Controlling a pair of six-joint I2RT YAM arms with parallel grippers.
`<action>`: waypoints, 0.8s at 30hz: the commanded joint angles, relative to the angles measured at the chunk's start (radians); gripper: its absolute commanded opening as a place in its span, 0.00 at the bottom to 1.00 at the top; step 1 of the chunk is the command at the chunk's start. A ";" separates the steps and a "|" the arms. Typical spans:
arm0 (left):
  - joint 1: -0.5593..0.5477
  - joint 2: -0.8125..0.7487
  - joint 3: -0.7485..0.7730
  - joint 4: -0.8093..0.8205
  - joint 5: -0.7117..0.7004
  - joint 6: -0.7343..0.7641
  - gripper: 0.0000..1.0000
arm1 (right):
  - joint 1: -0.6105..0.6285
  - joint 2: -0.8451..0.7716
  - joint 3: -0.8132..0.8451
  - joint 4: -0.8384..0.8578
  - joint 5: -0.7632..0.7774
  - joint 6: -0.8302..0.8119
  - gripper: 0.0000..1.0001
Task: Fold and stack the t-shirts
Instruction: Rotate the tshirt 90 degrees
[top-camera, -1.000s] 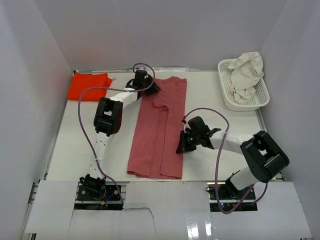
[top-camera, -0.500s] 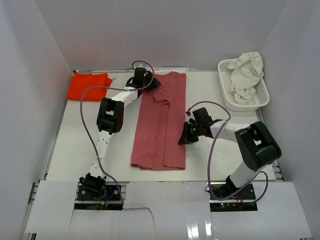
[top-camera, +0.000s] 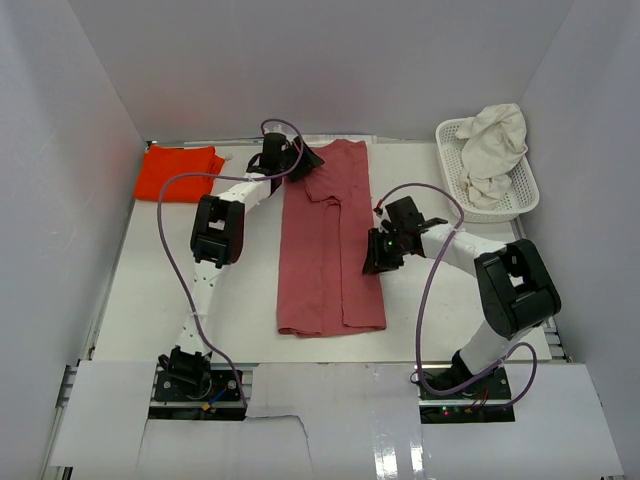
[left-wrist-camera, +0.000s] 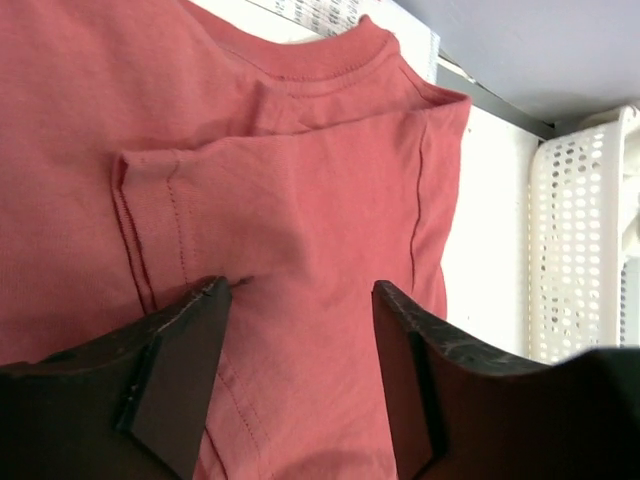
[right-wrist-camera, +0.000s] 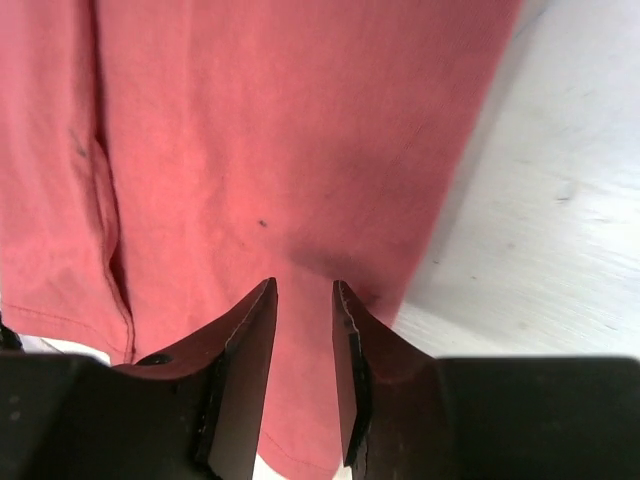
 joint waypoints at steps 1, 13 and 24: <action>0.006 -0.128 -0.027 0.036 0.084 0.001 0.71 | -0.008 -0.081 0.105 -0.124 0.073 -0.074 0.35; -0.009 -0.811 -0.707 0.045 0.002 -0.035 0.75 | 0.042 -0.602 -0.284 0.195 -0.106 0.124 0.72; -0.054 -0.992 -1.123 0.058 -0.072 0.024 0.74 | 0.272 -0.699 -0.627 0.604 -0.111 0.464 0.75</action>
